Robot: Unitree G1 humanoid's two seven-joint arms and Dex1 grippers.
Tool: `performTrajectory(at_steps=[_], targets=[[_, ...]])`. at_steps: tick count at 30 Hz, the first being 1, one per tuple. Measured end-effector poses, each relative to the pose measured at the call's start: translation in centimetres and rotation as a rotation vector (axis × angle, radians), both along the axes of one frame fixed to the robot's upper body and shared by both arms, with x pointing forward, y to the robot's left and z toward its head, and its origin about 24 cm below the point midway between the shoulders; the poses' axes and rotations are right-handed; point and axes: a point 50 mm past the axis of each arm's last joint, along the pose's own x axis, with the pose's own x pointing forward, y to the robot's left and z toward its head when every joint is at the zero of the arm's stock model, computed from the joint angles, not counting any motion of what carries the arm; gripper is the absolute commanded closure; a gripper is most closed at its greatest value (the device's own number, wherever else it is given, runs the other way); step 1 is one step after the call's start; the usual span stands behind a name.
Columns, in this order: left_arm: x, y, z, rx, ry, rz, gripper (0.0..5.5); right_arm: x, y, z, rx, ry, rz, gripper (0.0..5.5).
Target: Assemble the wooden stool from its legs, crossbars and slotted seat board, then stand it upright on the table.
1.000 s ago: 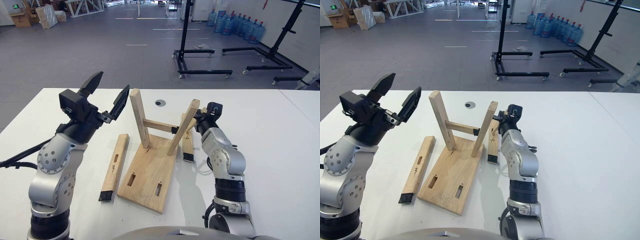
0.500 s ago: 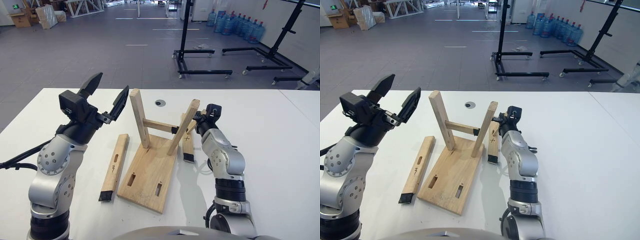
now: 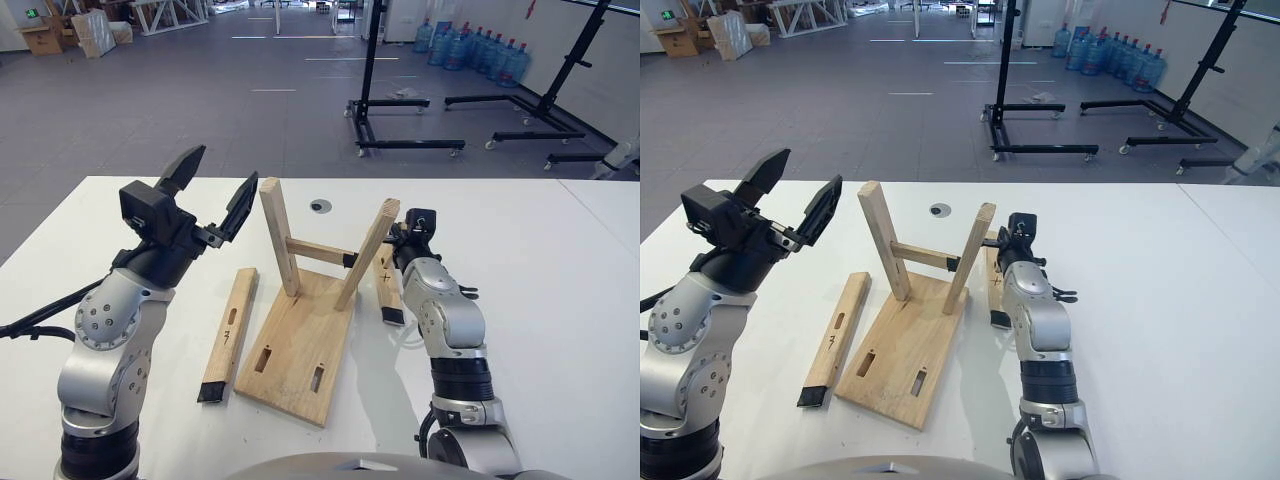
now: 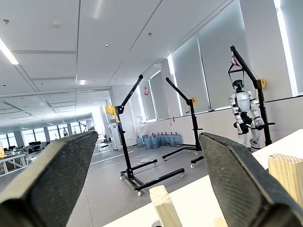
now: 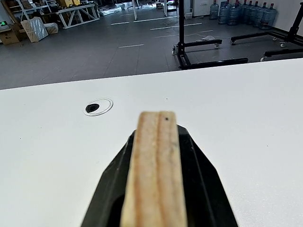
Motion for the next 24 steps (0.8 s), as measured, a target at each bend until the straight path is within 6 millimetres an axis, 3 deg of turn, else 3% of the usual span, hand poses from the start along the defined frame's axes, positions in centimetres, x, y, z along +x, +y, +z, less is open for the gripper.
performTrajectory(at_steps=[16, 17, 24], targets=[[-0.1, 0.1, 0.0, -0.01, -0.019, 0.024, 1.58, 0.8, -2.8, -0.2, -0.057, 0.019, -0.003, 5.11], [-0.1, 0.1, 0.0, -0.01, -0.019, 0.025, 1.58, 0.9, -2.8, -0.2, -0.055, 0.019, -0.004, 4.74], [-0.1, 0.1, 0.0, -0.012, -0.025, 0.026, 1.58, 0.8, -3.0, -0.5, -0.015, 0.03, -0.007, 3.55]])
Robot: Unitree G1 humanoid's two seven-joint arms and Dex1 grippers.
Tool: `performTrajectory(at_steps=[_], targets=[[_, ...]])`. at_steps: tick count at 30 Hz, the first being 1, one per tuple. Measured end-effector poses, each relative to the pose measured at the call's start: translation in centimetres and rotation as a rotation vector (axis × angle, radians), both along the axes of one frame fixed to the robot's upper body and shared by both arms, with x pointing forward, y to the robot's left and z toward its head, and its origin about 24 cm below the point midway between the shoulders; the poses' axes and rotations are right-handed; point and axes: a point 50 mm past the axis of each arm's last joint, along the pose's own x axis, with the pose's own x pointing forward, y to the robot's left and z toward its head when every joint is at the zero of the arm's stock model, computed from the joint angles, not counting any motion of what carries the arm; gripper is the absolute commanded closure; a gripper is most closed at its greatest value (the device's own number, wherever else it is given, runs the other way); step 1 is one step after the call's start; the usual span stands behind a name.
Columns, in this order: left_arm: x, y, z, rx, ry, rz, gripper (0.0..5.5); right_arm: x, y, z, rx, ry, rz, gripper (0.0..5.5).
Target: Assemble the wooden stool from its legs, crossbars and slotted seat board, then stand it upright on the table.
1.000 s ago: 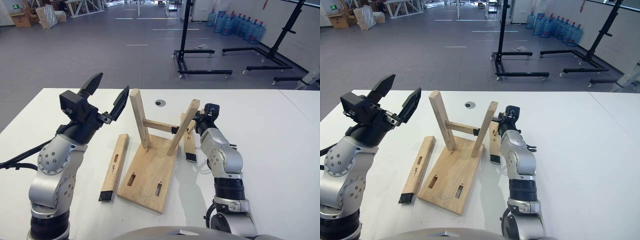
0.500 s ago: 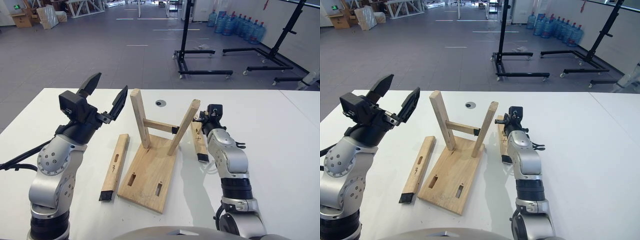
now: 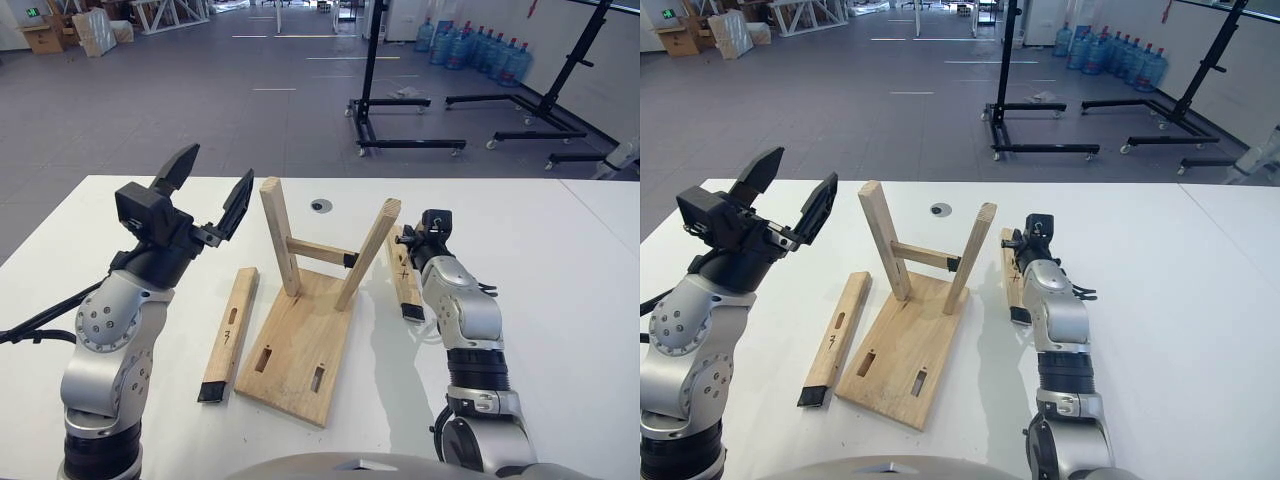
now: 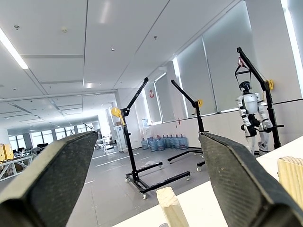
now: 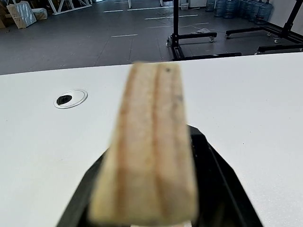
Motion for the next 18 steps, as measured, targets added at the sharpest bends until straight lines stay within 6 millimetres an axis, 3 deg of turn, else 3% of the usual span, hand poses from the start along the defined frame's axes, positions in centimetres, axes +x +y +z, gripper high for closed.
performTrajectory(at_steps=[8, 18], targets=[[0.0, 0.0, 0.0, -0.001, -0.007, 0.001, 1.58, 0.2, -0.2, 1.3, 0.004, -0.078, -0.009, 2.19], [0.1, 0.2, -0.1, 0.005, -0.011, 0.015, 1.58, 1.0, -1.1, 7.0, 0.058, -0.295, -0.011, 2.19]])
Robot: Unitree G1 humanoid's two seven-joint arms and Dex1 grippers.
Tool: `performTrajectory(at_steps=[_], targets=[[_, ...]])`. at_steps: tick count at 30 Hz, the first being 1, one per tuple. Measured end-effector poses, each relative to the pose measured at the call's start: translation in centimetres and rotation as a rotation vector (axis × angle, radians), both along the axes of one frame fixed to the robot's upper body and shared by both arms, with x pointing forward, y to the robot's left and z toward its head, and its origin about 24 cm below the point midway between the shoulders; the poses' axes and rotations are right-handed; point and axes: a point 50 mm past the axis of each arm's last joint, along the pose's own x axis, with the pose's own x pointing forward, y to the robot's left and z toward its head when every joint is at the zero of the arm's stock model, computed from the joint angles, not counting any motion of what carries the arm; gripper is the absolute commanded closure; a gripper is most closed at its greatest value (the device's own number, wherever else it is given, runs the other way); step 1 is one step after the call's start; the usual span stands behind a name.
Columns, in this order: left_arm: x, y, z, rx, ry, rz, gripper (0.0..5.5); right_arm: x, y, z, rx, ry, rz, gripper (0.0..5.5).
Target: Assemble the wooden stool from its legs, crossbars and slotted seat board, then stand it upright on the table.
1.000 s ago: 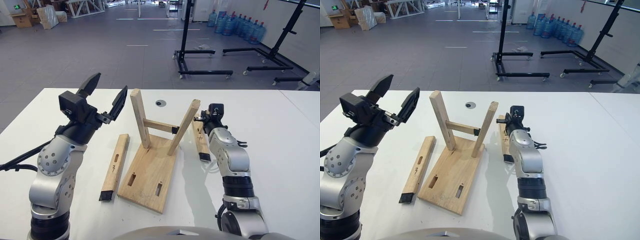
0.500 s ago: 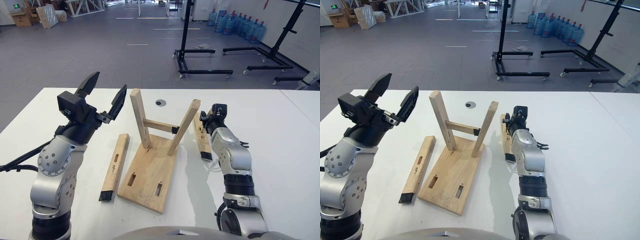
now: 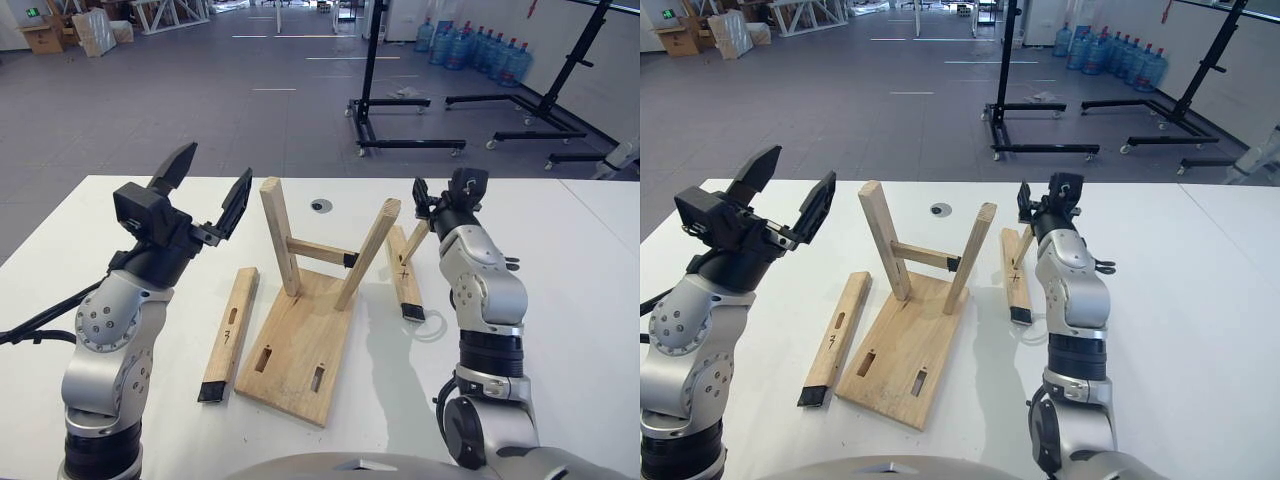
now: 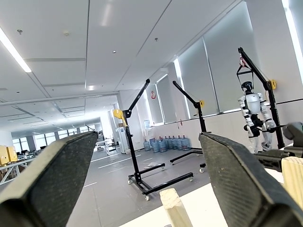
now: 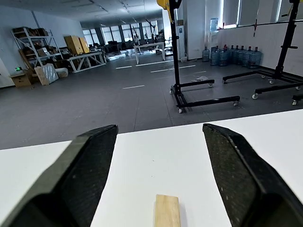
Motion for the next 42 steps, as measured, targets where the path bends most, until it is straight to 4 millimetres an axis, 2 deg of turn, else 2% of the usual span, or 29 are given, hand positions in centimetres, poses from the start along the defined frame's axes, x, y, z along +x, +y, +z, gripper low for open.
performTrajectory(at_steps=[2, 7, 10, 13, 14, 17, 19, 23, 28, 32, 34, 36, 38, 40, 42], targets=[[0.1, 0.1, 0.0, -0.001, 0.0, 0.002, 1.58, 0.2, 0.1, 1.1, 0.015, -0.043, 0.005, 2.19], [0.6, 0.0, 0.1, -0.005, -0.013, -0.004, 1.58, 1.5, 1.5, 5.8, 0.029, -0.226, 0.048, 2.19], [0.9, -0.2, 0.2, -0.003, -0.019, -0.016, 1.58, 2.4, 2.1, 6.4, 0.008, -0.252, 0.06, 2.19], [0.9, -0.1, 0.2, -0.005, -0.023, -0.015, 1.58, 3.1, 2.1, 4.9, -0.041, -0.207, 0.066, 2.19], [0.9, -0.1, 0.2, -0.006, -0.024, -0.015, 1.58, 3.3, 2.0, 3.7, -0.066, -0.176, 0.064, 2.19], [0.8, -0.2, 0.0, -0.012, -0.02, -0.015, 1.58, 3.6, 1.4, -2.9, -0.114, 0.028, 0.063, 2.19], [0.8, -0.2, -0.1, -0.013, -0.017, -0.017, 1.58, 3.9, 1.2, -4.0, -0.118, 0.065, 0.07, 2.19], [0.8, -0.2, -0.1, -0.011, -0.017, -0.021, 1.58, 3.8, 1.5, -4.3, -0.038, 0.07, 0.077, 2.19], [0.8, -0.3, -0.1, -0.006, -0.017, -0.027, 1.58, 3.6, 1.1, -3.4, 0.03, 0.027, 0.058, 2.19], [0.9, -0.3, -0.1, -0.006, -0.017, -0.029, 1.58, 2.8, -1.1, -2.5, 0.136, -0.046, -0.021, 2.19], [0.9, -0.2, -0.1, -0.007, -0.014, -0.026, 1.58, 2.2, -3.3, 0.1, 0.147, -0.172, -0.089, 2.19], [0.7, -0.1, -0.4, -0.009, -0.002, -0.019, 1.58, 1.7, -5.5, 1.8, 0.138, -0.231, -0.152, 2.19], [0.4, 0.0, -0.7, -0.02, 0.006, -0.005, 1.58, 1.1, -7.5, 2.5, 0.116, -0.248, -0.199, 2.19], [-0.1, -0.1, -0.7, -0.029, 0.004, 0.007, 1.58, 0.2, -9.3, 0.7, 0.056, -0.153, -0.21, 2.19], [-0.5, -0.1, -0.8, -0.039, 0.01, 0.018, 1.58, -2.5, -10.7, -4.8, 0.054, 0.081, -0.187, 2.19]])
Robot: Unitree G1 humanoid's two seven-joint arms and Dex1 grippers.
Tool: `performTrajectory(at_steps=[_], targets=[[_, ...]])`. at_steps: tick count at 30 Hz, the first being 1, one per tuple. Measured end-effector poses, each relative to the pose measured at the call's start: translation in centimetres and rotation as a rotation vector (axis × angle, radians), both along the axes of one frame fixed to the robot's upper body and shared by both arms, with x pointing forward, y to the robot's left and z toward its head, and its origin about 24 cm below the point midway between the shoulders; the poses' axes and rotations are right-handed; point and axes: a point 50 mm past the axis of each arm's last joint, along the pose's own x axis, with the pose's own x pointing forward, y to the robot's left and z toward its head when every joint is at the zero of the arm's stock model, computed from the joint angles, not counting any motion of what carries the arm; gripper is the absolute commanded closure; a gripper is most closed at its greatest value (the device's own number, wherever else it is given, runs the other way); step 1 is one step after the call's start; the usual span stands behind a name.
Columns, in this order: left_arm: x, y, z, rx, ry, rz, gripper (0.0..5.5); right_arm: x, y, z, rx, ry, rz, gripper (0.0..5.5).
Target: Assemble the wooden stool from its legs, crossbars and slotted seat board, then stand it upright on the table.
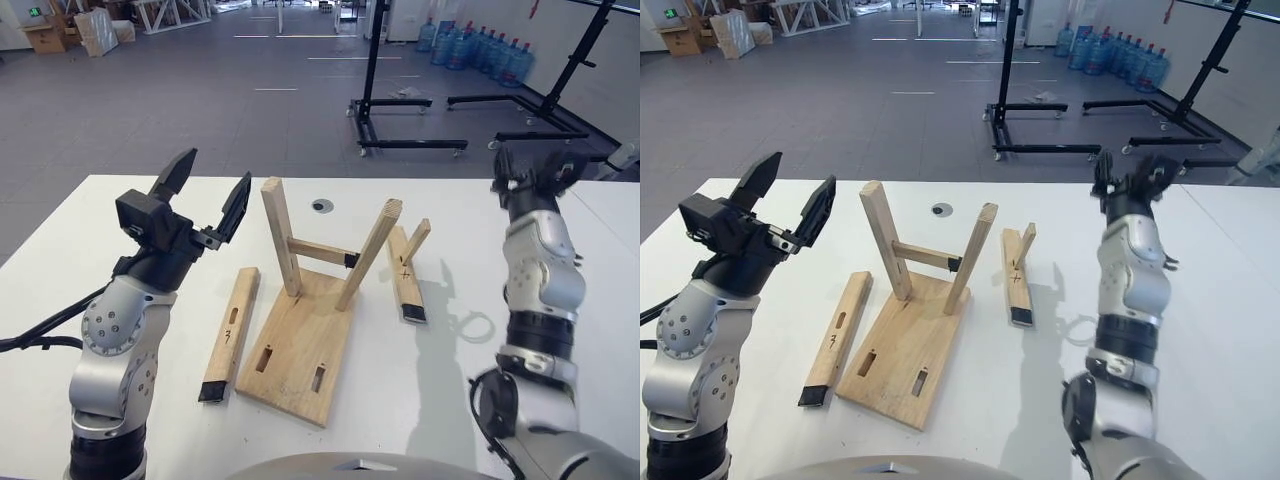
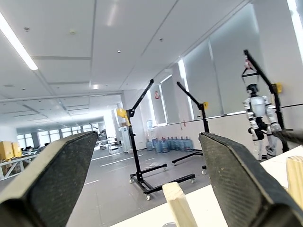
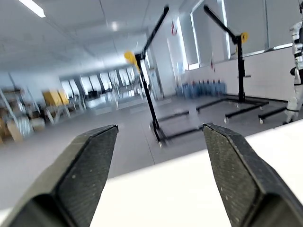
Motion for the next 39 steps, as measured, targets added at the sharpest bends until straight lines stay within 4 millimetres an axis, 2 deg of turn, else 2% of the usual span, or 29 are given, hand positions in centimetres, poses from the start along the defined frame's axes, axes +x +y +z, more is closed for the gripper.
performTrajectory(at_steps=[1, 3, 5, 7, 10, 13, 19, 24, 25, 34, 39], targets=[[-0.2, 0.0, -0.1, -0.003, 0.007, 0.006, 1.58, -1.8, -0.1, -2.5, 0.01, 0.109, 0.041, 2.19], [-0.6, 0.0, -0.4, -0.014, 0.024, 0.022, 1.58, -5.0, 1.0, -5.3, 0.019, 0.256, 0.184, 2.19], [-1.0, -0.1, -0.4, -0.02, 0.031, 0.032, 1.58, -7.2, 3.3, -5.9, 0.014, 0.328, 0.369, 2.19], [-1.4, -0.1, -0.5, -0.027, 0.036, 0.047, 1.58, -7.8, 5.1, -5.0, -0.024, 0.34, 0.498, 2.19], [-1.6, -0.3, -0.7, -0.031, 0.053, 0.051, 1.58, -7.7, 6.6, -3.5, -0.077, 0.325, 0.57, 2.19], [-1.7, -0.5, -0.6, -0.031, 0.052, 0.044, 1.58, -7.6, 7.6, -3.0, -0.132, 0.34, 0.585, 2.19], [-1.6, -0.5, -0.8, -0.017, 0.073, 0.031, 1.58, -7.6, 9.8, -4.9, -0.225, 0.51, 0.558, 2.19], [-1.2, -0.6, -0.6, 0.008, 0.076, -0.005, 1.58, -6.6, 11.6, -4.4, -0.224, 0.475, 0.558, 1.22], [-1.1, -0.6, -0.6, 0.011, 0.081, -0.008, 1.58, -6.5, 11.9, -4.3, -0.23, 0.472, 0.553, 1.19], [-0.7, -0.7, -0.7, 0.023, 0.09, -0.04, 1.58, -5.4, 12.5, -5.5, -0.257, 0.523, 0.437, 1.19], [-0.3, -0.8, -0.5, 0.026, 0.081, -0.051, 1.58, -4.5, 12.6, -6.8, -0.287, 0.595, 0.419, 2.1]])
